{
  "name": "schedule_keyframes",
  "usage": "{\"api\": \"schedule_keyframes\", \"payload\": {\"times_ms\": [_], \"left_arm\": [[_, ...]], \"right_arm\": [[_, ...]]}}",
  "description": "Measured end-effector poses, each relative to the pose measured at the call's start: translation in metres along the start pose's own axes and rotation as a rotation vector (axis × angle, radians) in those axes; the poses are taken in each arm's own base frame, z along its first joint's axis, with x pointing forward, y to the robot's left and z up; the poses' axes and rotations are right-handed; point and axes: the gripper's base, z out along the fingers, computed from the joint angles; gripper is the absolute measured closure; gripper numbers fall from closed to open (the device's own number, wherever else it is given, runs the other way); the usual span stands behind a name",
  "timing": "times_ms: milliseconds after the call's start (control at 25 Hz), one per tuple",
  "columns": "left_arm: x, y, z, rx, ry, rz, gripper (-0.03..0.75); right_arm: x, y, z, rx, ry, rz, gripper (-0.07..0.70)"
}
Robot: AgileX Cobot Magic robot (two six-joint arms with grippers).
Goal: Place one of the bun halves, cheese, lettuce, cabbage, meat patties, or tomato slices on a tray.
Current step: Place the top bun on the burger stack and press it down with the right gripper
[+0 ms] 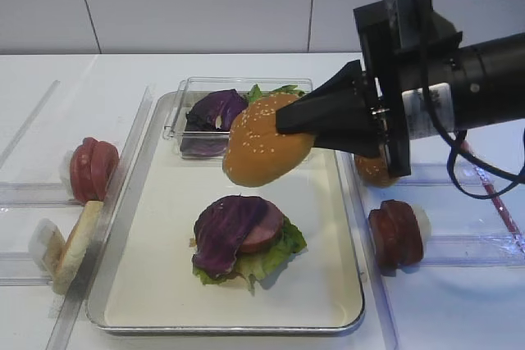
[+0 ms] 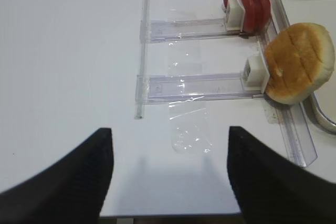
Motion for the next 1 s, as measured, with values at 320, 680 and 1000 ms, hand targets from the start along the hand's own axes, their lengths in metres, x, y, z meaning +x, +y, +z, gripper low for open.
{"api": "schedule_keyframes", "payload": {"times_ms": [320, 680, 1000], "left_arm": [[0.0, 0.0, 0.0, 0.0, 0.0, 0.0, 0.246], [0.0, 0.0, 0.0, 0.0, 0.0, 0.0, 0.246], [0.0, 0.0, 0.0, 0.0, 0.0, 0.0, 0.246]], "right_arm": [[-0.002, -0.022, 0.024, -0.016, 0.034, 0.088, 0.479], [-0.001, -0.035, 0.043, -0.037, 0.052, 0.119, 0.479], [-0.003, -0.053, 0.05, -0.02, 0.064, 0.131, 0.479]]}}
